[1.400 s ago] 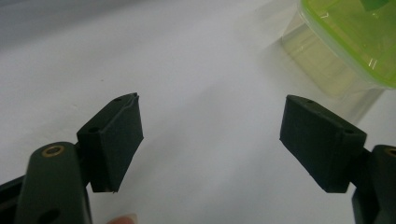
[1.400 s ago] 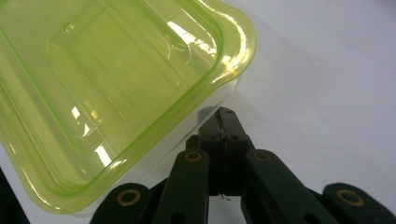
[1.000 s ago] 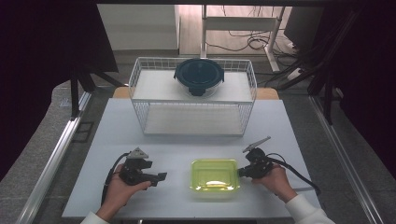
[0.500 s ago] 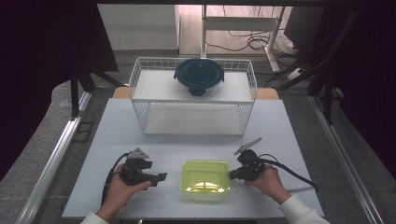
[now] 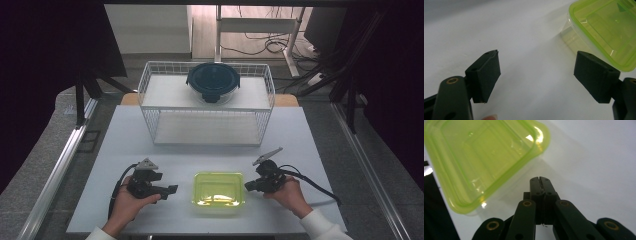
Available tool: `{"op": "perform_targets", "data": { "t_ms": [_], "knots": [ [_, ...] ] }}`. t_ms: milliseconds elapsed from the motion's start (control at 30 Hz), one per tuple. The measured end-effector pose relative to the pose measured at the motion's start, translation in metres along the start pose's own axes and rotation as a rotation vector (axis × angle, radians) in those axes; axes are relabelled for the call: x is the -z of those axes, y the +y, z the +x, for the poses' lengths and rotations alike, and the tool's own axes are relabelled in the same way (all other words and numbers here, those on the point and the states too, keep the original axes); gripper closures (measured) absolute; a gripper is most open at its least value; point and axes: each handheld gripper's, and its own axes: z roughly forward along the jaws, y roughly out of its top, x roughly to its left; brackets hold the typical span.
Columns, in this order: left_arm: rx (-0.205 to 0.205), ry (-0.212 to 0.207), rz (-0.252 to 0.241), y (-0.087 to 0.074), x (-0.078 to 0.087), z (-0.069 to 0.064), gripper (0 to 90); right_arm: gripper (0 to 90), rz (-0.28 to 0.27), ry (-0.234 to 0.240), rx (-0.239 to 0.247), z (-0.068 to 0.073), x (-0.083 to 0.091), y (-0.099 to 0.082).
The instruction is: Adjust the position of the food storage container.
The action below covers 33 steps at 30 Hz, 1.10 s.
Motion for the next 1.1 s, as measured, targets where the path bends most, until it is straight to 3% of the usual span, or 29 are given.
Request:
{"op": "perform_targets", "data": {
  "t_ms": [233, 467, 533, 600, 667, 800, 1033, 1100],
  "knots": [
    [0.010, 0.001, -0.009, 0.000, 0.000, 0.001, 20.7, 88.2, -0.097, -0.061, 0.005, 0.002, 0.023, -0.006],
    [0.011, -0.001, -0.023, 0.001, -0.001, 0.002, 20.8, 87.7, -0.201, -0.071, -0.008, 0.010, 0.040, -0.017],
    [0.011, -0.002, -0.031, 0.000, 0.001, 0.002, 20.9, 85.5, -0.235, -0.061, -0.039, 0.009, 0.044, -0.021],
    [0.008, -0.005, -0.040, 0.000, 0.003, 0.001, 21.0, 75.2, -0.260, -0.080, -0.059, 0.009, 0.046, -0.025],
    [0.005, -0.011, -0.048, -0.001, 0.005, 0.000, 20.9, 59.2, -0.291, -0.084, -0.096, 0.009, 0.049, -0.028],
    [0.009, -0.024, -0.077, -0.001, 0.010, -0.005, 20.8, 44.3, -0.339, -0.071, -0.150, 0.014, 0.055, -0.033],
    [0.022, -0.040, -0.094, 0.000, 0.011, -0.013, 20.7, 38.0, -0.349, -0.003, -0.192, 0.026, 0.051, -0.039],
    [0.019, -0.044, -0.088, 0.000, 0.009, -0.015, 20.6, 37.9, -0.348, -0.002, -0.195, 0.026, 0.050, -0.040]
  ]
}}
